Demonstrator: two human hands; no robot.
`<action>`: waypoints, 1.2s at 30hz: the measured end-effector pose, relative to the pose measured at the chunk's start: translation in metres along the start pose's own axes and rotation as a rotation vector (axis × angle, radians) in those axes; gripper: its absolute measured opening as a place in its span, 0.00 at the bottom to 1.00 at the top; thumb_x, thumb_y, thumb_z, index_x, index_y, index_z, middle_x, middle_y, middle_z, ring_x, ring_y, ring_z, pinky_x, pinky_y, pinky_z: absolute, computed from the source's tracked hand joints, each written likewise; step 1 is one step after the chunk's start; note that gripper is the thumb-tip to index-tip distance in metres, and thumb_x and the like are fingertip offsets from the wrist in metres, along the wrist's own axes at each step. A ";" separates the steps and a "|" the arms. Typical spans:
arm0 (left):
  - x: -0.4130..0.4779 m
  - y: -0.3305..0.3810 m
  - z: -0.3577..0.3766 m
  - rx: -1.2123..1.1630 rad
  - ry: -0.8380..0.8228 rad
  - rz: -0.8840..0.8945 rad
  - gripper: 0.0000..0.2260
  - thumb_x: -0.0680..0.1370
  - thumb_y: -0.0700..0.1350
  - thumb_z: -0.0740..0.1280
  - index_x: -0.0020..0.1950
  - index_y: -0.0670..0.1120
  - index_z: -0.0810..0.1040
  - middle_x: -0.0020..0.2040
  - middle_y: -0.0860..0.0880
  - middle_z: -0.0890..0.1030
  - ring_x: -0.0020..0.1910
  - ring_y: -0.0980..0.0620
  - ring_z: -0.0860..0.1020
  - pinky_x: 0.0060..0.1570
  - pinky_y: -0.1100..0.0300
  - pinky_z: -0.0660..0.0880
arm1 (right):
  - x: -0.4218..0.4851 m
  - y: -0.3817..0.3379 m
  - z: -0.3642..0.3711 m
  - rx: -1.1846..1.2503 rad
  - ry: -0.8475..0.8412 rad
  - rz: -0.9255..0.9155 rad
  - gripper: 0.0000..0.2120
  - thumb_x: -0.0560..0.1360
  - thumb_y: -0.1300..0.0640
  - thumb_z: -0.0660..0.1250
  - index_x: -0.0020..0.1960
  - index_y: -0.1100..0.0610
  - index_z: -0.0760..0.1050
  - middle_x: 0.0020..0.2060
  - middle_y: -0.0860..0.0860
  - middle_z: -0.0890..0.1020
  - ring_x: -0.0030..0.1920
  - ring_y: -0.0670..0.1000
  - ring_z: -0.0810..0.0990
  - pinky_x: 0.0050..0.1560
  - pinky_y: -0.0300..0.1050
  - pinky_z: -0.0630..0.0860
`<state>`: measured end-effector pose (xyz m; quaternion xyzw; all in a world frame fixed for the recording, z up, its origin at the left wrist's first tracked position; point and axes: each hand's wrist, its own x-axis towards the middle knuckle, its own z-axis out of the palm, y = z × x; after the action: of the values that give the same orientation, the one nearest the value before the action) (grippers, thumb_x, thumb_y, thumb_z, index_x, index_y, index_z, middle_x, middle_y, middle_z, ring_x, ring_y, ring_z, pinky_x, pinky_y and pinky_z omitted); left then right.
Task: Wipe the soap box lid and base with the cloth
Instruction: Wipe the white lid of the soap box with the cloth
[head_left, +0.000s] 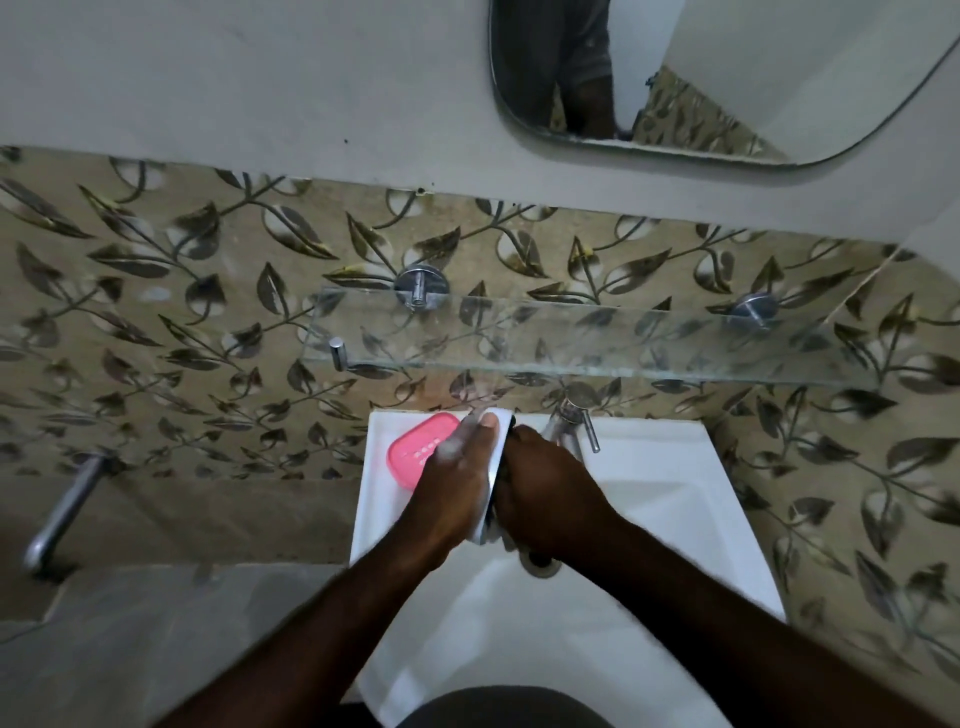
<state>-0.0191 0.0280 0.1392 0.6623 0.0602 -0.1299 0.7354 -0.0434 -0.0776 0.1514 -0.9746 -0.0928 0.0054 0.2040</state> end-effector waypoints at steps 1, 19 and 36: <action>-0.003 -0.002 0.001 0.014 -0.016 0.049 0.14 0.81 0.50 0.61 0.63 0.46 0.78 0.56 0.48 0.82 0.60 0.48 0.79 0.65 0.53 0.73 | -0.006 -0.003 0.000 0.192 -0.067 0.038 0.14 0.70 0.55 0.57 0.48 0.58 0.78 0.43 0.55 0.82 0.40 0.53 0.82 0.38 0.45 0.71; 0.008 -0.016 -0.008 -0.233 -0.134 -0.135 0.21 0.80 0.56 0.58 0.57 0.41 0.80 0.47 0.41 0.85 0.44 0.43 0.83 0.44 0.57 0.81 | -0.032 0.003 0.019 1.100 -0.023 0.177 0.04 0.78 0.57 0.67 0.51 0.53 0.79 0.41 0.49 0.84 0.41 0.49 0.84 0.38 0.42 0.78; -0.009 -0.032 0.004 -0.311 -0.051 -0.338 0.22 0.79 0.58 0.60 0.63 0.42 0.77 0.56 0.40 0.82 0.53 0.44 0.80 0.51 0.55 0.76 | -0.006 0.054 0.031 -0.300 0.485 -0.458 0.09 0.71 0.63 0.65 0.49 0.53 0.76 0.48 0.53 0.83 0.36 0.57 0.75 0.34 0.47 0.65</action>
<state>-0.0361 0.0224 0.1116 0.5180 0.1712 -0.2571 0.7977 -0.0410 -0.1147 0.1012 -0.9206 -0.2572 -0.2851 0.0708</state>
